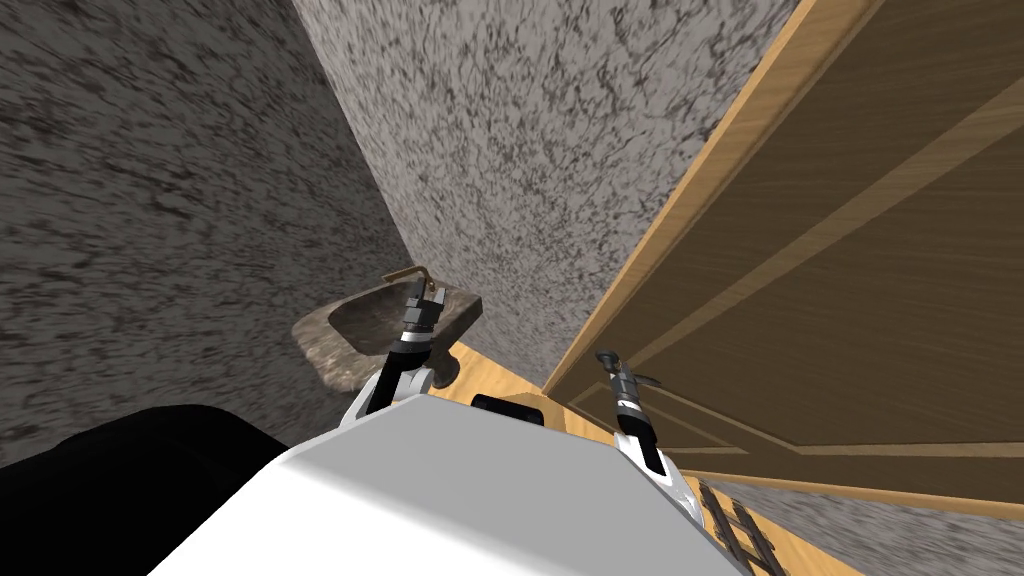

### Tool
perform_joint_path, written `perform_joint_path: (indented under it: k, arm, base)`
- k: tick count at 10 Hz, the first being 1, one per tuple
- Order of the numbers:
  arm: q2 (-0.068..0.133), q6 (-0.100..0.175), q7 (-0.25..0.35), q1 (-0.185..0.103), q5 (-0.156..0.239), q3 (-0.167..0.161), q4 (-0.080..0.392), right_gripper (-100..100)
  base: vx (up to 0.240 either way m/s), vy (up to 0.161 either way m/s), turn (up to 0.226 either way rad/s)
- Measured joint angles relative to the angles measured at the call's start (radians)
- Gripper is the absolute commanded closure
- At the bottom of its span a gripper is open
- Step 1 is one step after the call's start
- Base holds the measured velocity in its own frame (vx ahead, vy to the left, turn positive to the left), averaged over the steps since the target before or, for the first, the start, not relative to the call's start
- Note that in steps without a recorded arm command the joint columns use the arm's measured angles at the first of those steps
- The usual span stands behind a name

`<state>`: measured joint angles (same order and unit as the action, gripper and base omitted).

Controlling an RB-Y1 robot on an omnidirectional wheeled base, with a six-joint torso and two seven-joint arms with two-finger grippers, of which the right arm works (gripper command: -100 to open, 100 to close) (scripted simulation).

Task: Pull the door open

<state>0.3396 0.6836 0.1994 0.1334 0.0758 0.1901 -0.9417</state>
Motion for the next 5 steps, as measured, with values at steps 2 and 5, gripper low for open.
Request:
perform_joint_path:
  k: [2,5]
  arm:
    - [0.0,-0.002,0.001,0.0,0.001,0.001,0.0,100]
    - [-0.001,-0.004,0.001,0.002,0.0,-0.001,0.002,100]
  base:
    - [-0.029,0.005,-0.002]
    - [-0.008,0.001,0.0]
